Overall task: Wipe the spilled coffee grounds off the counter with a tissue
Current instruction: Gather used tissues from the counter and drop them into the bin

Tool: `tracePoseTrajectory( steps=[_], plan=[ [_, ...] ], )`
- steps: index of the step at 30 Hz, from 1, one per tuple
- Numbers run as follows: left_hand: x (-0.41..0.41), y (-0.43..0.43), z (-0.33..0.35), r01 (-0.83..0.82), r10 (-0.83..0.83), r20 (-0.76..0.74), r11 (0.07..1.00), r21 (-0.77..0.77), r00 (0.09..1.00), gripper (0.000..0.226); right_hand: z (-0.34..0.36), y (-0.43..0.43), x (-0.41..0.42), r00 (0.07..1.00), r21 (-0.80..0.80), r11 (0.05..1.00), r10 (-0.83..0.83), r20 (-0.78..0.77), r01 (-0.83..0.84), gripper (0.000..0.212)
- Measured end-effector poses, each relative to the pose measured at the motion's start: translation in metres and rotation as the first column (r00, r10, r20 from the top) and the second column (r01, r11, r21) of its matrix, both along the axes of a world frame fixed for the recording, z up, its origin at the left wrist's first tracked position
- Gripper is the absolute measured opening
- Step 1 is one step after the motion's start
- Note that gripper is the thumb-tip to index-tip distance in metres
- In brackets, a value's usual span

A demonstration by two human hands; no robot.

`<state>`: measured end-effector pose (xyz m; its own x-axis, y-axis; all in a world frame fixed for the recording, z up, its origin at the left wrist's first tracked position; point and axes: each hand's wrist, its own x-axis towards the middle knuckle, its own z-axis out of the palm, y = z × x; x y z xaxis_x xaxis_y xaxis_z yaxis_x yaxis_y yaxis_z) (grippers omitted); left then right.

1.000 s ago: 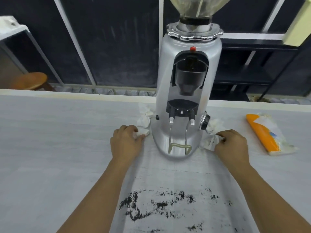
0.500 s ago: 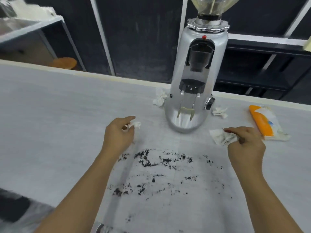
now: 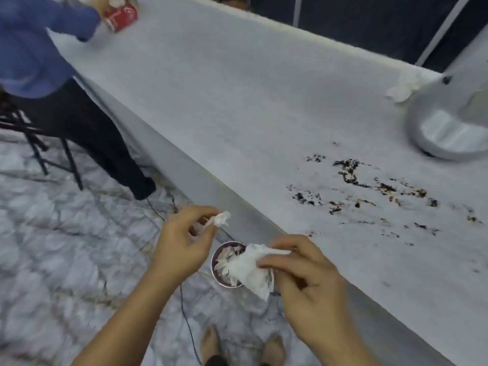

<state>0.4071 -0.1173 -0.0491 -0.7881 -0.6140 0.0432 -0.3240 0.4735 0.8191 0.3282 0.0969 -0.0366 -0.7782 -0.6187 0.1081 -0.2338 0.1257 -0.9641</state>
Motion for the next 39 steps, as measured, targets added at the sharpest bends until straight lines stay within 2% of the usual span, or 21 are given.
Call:
tracePoseTrajectory(
  steps=[3,8,11,14,18,22,25,27,32,39],
  plan=[
    [0.038,-0.026,-0.084,-0.066,0.062,0.132,0.998,0.023,0.989,0.017,-0.083,-0.041,0.024,0.999,0.072,0.996,0.047,0.027,-0.048,0.034],
    [0.065,-0.064,-0.261,-0.053,0.019,0.306,0.993,0.102,0.952,0.017,-0.284,-0.087,0.037,0.995,0.331,0.943,-0.063,0.077,0.034,0.044],
    [0.071,-0.086,-0.357,-0.023,-0.018,0.396,0.995,0.099,0.918,0.019,-0.390,-0.105,0.040,0.996,0.492,0.866,-0.093,-0.013,0.087,0.042],
    [0.073,-0.102,-0.432,0.062,-0.101,0.461,0.993,0.099,0.882,0.017,-0.464,-0.116,0.037,0.983,0.589,0.793,-0.186,-0.012,0.157,0.036],
    [0.071,-0.115,-0.498,0.189,-0.216,0.570,0.976,0.106,0.793,0.018,-0.529,-0.129,0.040,0.970,0.628,0.754,-0.244,-0.002,0.191,0.033],
    [0.061,-0.118,-0.537,0.227,-0.259,0.621,0.965,0.132,0.740,0.025,-0.570,-0.133,0.043,0.975,0.702,0.694,-0.224,-0.002,0.161,0.033],
    [0.053,-0.119,-0.551,0.215,-0.283,0.668,0.959,0.184,0.688,0.052,-0.583,-0.137,0.041,0.984,0.724,0.689,-0.148,0.095,0.034,0.042],
    [0.047,-0.121,-0.553,0.211,-0.290,0.699,0.957,0.199,0.654,0.060,-0.585,-0.140,0.037,0.976,0.740,0.672,-0.156,0.151,-0.008,0.048],
    [0.030,-0.128,-0.537,0.118,-0.199,0.665,0.979,0.165,0.720,0.056,-0.572,-0.147,0.027,0.952,0.771,0.636,-0.209,0.225,-0.042,0.051],
    [0.022,-0.113,-0.489,0.057,-0.176,0.638,0.978,0.202,0.750,0.044,-0.512,-0.143,0.011,0.966,0.758,0.652,-0.194,0.172,-0.005,0.044]
  ],
)
